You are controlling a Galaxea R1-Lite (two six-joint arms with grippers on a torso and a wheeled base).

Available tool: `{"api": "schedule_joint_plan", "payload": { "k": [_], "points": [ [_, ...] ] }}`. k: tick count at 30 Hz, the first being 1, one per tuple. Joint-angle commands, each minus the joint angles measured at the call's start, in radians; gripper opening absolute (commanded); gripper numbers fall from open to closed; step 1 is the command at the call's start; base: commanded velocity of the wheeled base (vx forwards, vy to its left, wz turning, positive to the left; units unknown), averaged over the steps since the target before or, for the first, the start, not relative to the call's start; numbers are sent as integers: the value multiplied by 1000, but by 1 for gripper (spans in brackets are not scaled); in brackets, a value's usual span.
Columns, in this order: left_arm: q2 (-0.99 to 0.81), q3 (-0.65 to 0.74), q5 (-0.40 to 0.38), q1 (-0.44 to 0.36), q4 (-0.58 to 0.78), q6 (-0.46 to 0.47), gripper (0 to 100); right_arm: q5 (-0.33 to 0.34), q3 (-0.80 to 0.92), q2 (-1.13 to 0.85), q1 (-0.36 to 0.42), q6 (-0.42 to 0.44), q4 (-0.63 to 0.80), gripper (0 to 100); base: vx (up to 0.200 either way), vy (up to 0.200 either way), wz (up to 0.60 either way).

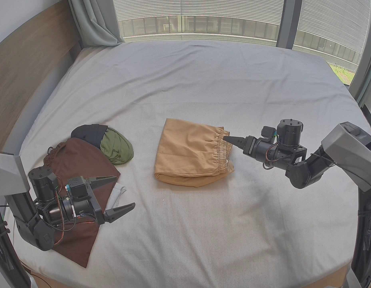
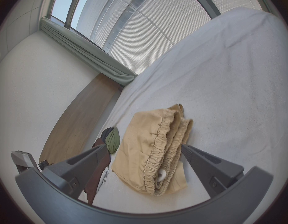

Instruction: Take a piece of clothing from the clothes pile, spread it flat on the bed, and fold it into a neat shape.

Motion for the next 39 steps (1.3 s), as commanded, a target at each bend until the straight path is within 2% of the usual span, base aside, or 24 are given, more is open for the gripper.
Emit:
{"api": "schedule_joint_plan", "payload": {
  "k": [1,9,18,22,26,31,36,39],
  "points": [
    [-2,-4,0,2,0,0,100,1,2,-52,15,-3,0,100,0,0,0],
    [0,2,0,2,0,0,100,0,-55,19,89,-1,-1,100,0,0,0],
    [0,1,0,0,0,0,100,0,-95,111,103,-3,-1,100,0,0,0],
    [0,1,0,2,0,0,100,-32,-98,154,101,-4,-10,100,0,0,0],
    [1,-8,-2,-1,0,0,100,-37,-93,177,95,-4,-16,100,0,0,0],
    [3,-2,0,-7,0,0,100,-66,-88,180,101,-12,-52,100,0,0,0],
    [0,-4,0,-4,0,-2,100,-68,-81,161,104,-10,-61,100,0,0,0],
    [-2,-4,0,-4,0,-2,100,-68,-58,62,109,-9,-58,100,0,0,0]
  ]
}}
